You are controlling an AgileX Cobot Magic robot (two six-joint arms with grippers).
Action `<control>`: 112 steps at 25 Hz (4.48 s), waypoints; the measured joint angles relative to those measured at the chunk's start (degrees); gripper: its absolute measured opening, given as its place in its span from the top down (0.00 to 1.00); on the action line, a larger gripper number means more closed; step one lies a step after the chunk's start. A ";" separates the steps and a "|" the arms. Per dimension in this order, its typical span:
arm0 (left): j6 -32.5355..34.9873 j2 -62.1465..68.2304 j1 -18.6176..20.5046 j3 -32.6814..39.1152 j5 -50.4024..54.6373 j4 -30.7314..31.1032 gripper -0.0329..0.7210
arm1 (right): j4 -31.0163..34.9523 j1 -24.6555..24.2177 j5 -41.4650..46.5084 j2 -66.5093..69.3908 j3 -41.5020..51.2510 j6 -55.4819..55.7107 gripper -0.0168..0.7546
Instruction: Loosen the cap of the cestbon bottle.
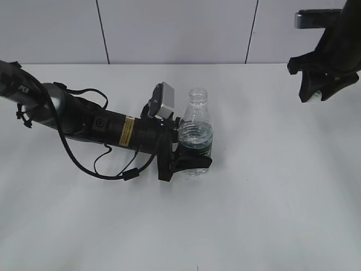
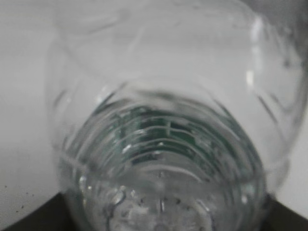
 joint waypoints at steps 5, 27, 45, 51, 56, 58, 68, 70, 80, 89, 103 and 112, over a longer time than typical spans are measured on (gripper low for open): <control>0.00 0.00 0.00 0.00 0.00 0.00 0.41 | -1.40 0.00 -4.36 0.00 5.61 2.29 0.60; -0.12 0.00 0.00 0.00 -0.20 0.06 0.41 | 2.67 0.00 -16.01 8.00 10.13 3.33 0.60; -0.12 0.00 0.00 0.00 -0.25 0.06 0.41 | 3.37 0.00 -17.99 9.31 10.18 2.86 0.60; -0.12 0.00 0.00 0.00 -0.25 0.06 0.41 | 3.41 0.00 -17.92 11.09 10.18 2.82 0.60; -0.12 0.00 0.00 0.00 -0.25 0.06 0.41 | 3.41 0.00 -17.92 11.16 10.18 2.82 0.60; -0.12 0.00 0.00 0.00 -0.25 0.06 0.41 | 3.41 0.00 -17.86 11.16 10.18 2.82 0.60; -0.12 0.00 0.00 0.00 -0.20 0.06 0.41 | 3.41 0.00 -17.68 11.16 10.18 2.82 0.46; -0.12 0.00 0.00 0.00 -0.20 0.06 0.41 | 3.41 0.00 -17.43 11.03 10.18 2.82 0.46; -0.12 0.00 0.00 0.00 -0.20 0.06 0.41 | 3.58 0.00 -14.64 -1.42 10.18 2.82 0.46; -0.47 0.00 0.00 0.00 -0.43 0.06 0.41 | 3.34 0.00 -14.40 -12.68 10.12 2.82 0.46; -1.98 0.13 -0.05 0.17 -1.50 -1.59 0.30 | 2.00 0.00 -14.87 -14.84 10.12 2.82 0.46; -7.34 -3.33 -0.05 0.30 -4.25 -2.71 0.20 | 1.87 0.00 -14.99 -14.84 10.12 2.82 0.46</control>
